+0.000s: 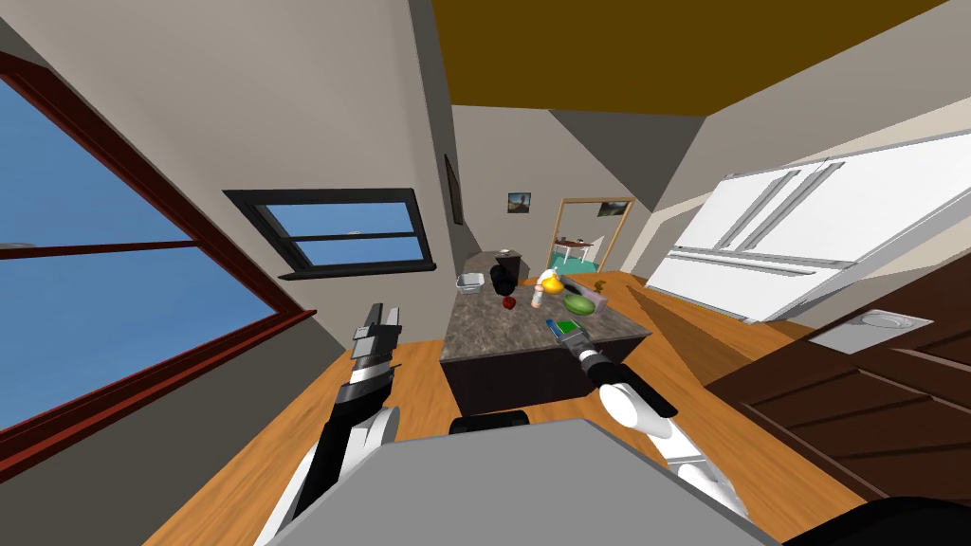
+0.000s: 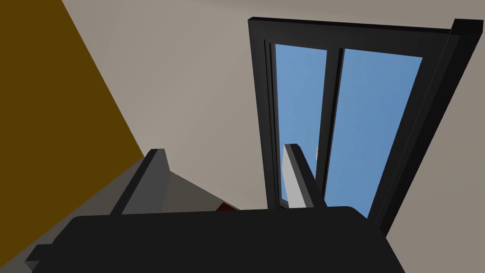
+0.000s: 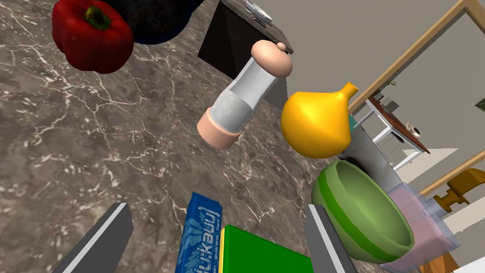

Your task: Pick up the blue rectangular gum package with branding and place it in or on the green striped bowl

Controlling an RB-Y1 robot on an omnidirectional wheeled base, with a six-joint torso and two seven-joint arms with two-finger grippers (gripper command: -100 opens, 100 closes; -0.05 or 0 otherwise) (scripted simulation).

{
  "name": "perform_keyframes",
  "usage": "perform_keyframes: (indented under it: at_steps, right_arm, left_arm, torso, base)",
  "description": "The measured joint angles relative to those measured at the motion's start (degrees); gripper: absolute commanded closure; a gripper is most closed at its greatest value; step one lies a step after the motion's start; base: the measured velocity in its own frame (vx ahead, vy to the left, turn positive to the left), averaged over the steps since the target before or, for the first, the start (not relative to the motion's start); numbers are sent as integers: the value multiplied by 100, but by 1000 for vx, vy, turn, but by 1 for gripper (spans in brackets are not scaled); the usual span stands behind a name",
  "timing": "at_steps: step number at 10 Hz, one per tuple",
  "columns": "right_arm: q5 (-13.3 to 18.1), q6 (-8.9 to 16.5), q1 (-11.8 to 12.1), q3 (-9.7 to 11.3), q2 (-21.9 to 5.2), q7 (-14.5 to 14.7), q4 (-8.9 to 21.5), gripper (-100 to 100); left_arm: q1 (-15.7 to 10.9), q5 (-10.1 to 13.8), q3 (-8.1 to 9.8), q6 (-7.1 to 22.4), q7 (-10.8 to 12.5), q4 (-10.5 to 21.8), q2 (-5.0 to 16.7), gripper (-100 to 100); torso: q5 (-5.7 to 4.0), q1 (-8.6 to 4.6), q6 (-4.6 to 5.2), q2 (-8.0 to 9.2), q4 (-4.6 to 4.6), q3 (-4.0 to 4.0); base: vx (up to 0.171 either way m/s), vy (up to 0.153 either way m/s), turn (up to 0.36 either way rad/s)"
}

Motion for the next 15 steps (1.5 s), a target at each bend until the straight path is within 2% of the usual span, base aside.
perform_keyframes:
  at_steps: [3,8,12,15]
  right_arm:
    - [-370,306,-69,-112,-116,-196,192,-100]
    - [-1243,851,-202,-293,-515,-619,739,-100]
    - [-1750,1305,-224,-452,-673,-926,957,-100]
    - [-2233,1617,-272,-547,-882,-1148,1233,-100]
  left_arm:
    - [0,0,0,0,0,0,0,0]
    - [0,0,0,0,0,0,0,0]
    - [0,0,0,0,0,0,0,0]
    - [0,0,0,0,0,0,0,0]
  torso:
    - [0,-1,0,1,0,1]
    - [0,-1,0,-4,-1,-2]
    - [0,0,0,1,0,0]
    - [0,0,0,-3,-1,-2]
  base:
    - [16,-1,8]
    - [22,2,10]
    - [17,0,9]
    - [26,-1,11]
